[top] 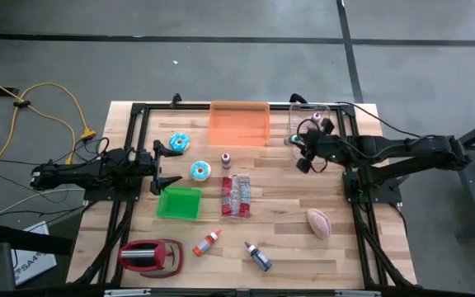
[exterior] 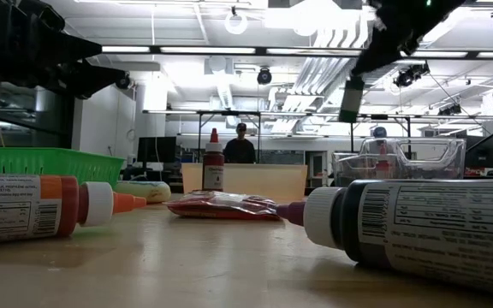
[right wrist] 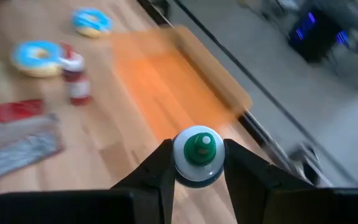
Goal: Pick & Place Food Item
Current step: Put the green food coloring bottle into the transparent bin
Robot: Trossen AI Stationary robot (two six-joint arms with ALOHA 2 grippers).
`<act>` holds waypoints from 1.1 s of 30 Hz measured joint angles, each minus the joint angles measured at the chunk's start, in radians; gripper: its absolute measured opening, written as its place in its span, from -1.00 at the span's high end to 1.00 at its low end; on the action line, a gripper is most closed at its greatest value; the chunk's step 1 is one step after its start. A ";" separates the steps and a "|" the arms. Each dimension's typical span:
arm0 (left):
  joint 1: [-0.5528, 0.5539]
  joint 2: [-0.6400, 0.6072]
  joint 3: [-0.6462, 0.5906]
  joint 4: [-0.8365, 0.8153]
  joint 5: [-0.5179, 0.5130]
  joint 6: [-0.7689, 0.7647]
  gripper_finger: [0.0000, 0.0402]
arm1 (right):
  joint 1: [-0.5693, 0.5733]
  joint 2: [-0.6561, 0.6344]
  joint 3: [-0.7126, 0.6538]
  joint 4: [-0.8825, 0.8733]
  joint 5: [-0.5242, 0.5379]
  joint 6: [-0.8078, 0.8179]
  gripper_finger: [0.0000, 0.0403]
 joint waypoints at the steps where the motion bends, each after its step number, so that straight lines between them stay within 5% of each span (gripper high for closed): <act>1: 0.000 0.000 0.000 0.000 0.000 0.000 -0.98 | -0.018 -0.004 0.000 -0.023 0.001 0.024 0.48; 22: 0.000 0.000 0.000 0.000 0.001 0.000 -0.98 | -0.500 -0.024 0.000 -0.091 -0.137 0.011 0.48; 33: 0.000 0.000 0.000 0.000 0.001 0.000 -0.98 | -0.597 0.108 0.000 -0.069 -0.237 0.012 0.48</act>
